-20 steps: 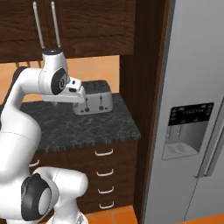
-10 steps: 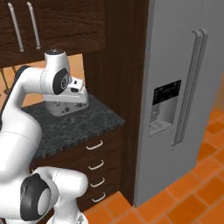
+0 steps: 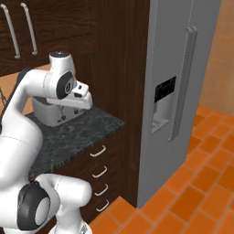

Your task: Take a straw from the drawer in front and place it inside the glass cup on the dining counter.

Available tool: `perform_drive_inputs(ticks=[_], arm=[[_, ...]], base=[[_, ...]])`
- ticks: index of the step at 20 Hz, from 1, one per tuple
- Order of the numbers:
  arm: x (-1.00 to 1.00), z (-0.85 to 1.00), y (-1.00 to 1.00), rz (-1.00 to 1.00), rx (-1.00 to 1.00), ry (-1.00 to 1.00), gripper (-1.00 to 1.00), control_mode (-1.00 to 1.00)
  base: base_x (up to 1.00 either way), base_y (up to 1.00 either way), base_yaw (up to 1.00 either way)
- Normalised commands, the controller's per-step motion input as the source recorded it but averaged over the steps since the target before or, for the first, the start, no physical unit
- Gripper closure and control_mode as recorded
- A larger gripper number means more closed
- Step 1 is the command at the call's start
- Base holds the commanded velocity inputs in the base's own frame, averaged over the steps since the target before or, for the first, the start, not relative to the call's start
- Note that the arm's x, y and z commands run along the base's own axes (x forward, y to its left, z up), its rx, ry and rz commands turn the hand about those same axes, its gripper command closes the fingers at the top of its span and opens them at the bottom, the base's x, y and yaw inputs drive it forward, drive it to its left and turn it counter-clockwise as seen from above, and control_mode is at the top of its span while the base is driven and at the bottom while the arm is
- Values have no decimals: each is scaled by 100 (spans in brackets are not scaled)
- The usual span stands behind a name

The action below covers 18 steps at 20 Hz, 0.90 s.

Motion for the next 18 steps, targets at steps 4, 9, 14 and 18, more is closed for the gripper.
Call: perform_drive_inputs(ticks=[4,9,14,18], arm=[[0,-14,-89,-21,42,2,-100,-100],[2,-46,-53,-13,35,0,-100,-100],[18,-81,-45,-1,29,0,-100,-100],[28,-86,-26,0,20,0,-100,-100]], base=[[0,0,0],[0,0,0],[0,0,0],[0,0,0]])
